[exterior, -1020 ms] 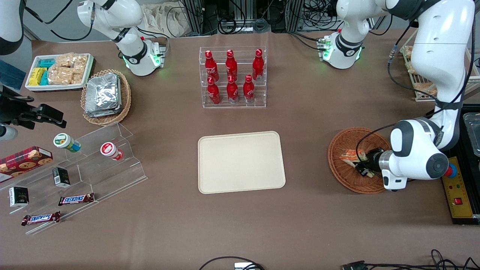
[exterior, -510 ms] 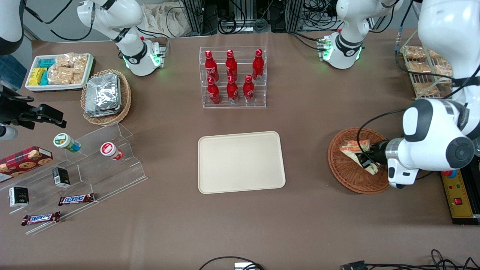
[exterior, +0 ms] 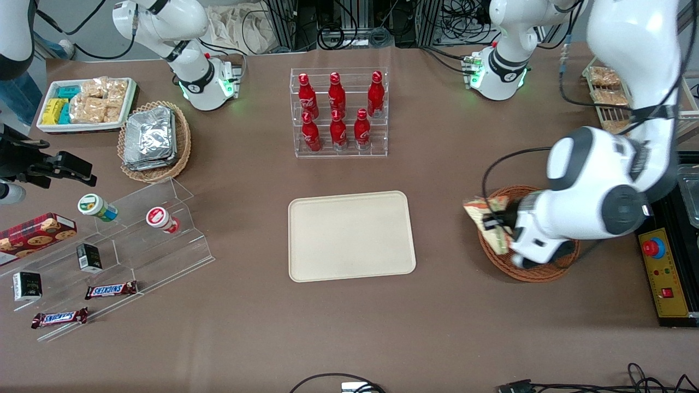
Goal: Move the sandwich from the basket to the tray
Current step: 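Lift the sandwich and carry it toward the cream tray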
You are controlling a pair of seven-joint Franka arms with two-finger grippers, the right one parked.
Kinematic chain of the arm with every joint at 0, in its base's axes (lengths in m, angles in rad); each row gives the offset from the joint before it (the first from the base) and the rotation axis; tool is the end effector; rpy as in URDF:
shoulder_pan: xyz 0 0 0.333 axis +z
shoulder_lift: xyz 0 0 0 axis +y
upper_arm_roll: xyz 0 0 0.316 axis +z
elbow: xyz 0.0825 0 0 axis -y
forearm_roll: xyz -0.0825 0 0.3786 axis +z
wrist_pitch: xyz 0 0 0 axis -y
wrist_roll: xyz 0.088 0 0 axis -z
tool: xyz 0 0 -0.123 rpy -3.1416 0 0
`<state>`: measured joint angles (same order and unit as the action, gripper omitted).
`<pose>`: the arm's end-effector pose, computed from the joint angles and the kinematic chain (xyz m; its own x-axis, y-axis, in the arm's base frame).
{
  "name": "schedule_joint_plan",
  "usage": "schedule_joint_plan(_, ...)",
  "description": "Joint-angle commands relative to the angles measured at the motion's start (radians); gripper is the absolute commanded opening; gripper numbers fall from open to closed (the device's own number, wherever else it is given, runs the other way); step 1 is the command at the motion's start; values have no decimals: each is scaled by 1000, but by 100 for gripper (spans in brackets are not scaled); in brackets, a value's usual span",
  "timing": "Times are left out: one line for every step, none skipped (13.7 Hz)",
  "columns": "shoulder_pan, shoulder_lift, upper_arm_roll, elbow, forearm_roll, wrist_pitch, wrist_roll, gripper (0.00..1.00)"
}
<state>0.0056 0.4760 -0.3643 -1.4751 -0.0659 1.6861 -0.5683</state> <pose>0.6191 -0.2041 0.3888 0.9228 0.2181 -0.3177 0.2500 -0.9662 0.0628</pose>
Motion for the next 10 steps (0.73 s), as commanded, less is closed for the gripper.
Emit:
schedule_joint_plan(-71,100,-1,119,26,-20,8,4)
schedule_joint_plan(-102,124,-1,139,28,-14,7,4)
schedule_joint_plan(-128,150,-1,156,29,-9,7,4)
schedule_joint_plan(-147,177,-1,171,29,-5,5,4)
schedule_joint_plan(-168,197,1,176,29,7,4,4)
schedule_joint_plan(-177,217,1,176,29,33,4,4)
schedule_joint_plan(-182,240,-1,176,23,62,1,4)
schedule_joint_plan(-199,259,-1,176,20,98,-5,4)
schedule_joint_plan(-213,274,1,176,20,128,-5,4)
schedule_joint_plan(-216,295,-1,176,20,144,-5,4)
